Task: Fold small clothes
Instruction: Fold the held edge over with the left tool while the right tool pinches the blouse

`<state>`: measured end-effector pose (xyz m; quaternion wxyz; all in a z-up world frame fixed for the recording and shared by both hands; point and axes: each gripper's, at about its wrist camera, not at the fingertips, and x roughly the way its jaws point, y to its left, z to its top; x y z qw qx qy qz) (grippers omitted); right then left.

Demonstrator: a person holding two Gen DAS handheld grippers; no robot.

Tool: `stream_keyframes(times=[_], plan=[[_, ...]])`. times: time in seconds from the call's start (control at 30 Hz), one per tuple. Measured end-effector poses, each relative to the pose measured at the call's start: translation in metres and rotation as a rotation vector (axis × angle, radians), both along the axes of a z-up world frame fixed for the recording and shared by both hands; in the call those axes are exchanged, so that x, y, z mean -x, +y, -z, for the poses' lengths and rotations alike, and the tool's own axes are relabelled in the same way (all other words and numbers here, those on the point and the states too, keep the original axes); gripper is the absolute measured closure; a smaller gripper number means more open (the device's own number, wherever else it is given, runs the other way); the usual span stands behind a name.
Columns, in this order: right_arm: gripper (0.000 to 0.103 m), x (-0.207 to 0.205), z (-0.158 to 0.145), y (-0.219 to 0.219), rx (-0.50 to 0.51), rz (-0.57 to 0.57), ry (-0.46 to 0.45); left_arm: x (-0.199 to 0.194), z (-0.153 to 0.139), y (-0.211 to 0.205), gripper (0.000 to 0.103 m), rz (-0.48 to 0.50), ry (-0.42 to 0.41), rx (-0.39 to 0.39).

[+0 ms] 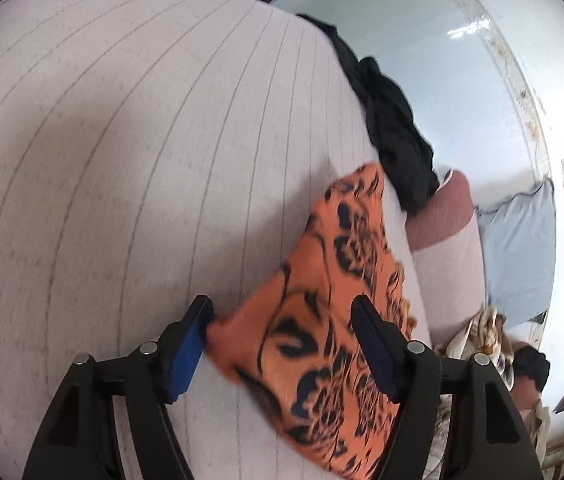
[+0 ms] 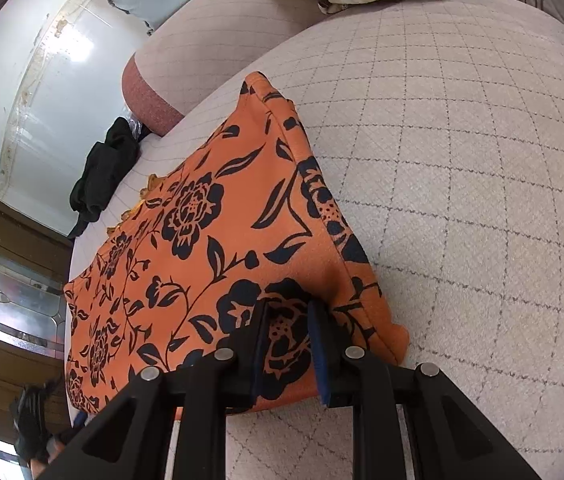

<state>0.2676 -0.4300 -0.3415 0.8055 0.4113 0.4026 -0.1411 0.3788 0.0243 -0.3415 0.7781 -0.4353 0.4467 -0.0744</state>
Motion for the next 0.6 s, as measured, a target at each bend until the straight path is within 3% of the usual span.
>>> stream_keyframes(times=[0.03,0.07,0.13,0.17,0.23,0.33,0.4,0.5,0.6], plan=[[0.079,0.000,0.000,0.000,0.000,0.001,0.000,0.000,-0.001,0.000,0.062,-0.002,-0.009,-0.011],[0.079,0.001,0.000,0.000,0.002,0.001,-0.001,-0.001,-0.001,-0.002,0.074,0.015,-0.017,-0.028],[0.079,0.003,0.000,0.000,0.010,0.000,-0.001,-0.001,-0.007,-0.006,0.085,0.041,-0.065,-0.041],[0.079,0.002,0.000,0.001,0.016,-0.001,0.001,0.000,-0.011,-0.003,0.088,0.048,-0.098,-0.026],[0.079,0.001,-0.001,0.004,0.026,0.002,0.004,0.005,-0.035,-0.006,0.088,0.074,-0.249,-0.007],[0.079,0.000,-0.001,0.006,0.043,0.002,0.006,0.016,-0.073,-0.018,0.094,0.114,-0.444,-0.195],[0.079,0.000,-0.001,0.008,0.057,0.000,0.005,0.021,-0.081,-0.021,0.094,0.142,-0.496,-0.242],[0.079,0.000,-0.001,0.009,0.069,-0.003,0.003,0.015,-0.071,-0.012,0.094,0.118,-0.419,-0.271],[0.079,0.000,-0.001,0.009,0.073,-0.006,0.001,0.007,-0.052,0.002,0.094,0.127,-0.310,-0.139]])
